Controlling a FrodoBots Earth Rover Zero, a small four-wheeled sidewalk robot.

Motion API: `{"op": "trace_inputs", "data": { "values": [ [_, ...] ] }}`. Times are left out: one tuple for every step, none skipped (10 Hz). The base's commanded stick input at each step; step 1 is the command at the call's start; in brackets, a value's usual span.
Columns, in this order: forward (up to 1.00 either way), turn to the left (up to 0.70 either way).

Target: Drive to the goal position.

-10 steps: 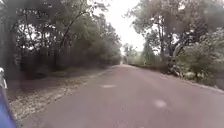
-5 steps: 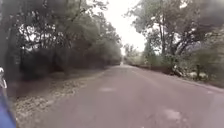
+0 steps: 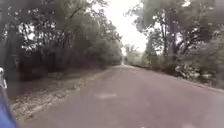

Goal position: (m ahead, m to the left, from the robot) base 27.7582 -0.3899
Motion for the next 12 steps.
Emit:
{"op": "trace_inputs", "data": {
  "values": [
    [0.70, -0.05],
    [0.70, -0.03],
    [0.70, -0.01],
    [0.70, -0.01],
    [0.70, -0.01],
    [0.70, -0.01],
    [0.70, -0.01],
    [0.70, -0.01],
    [0.70, -0.01],
    [0.70, -0.01],
    [0.70, -0.01],
    [0.70, -0.01]
  ]
}}
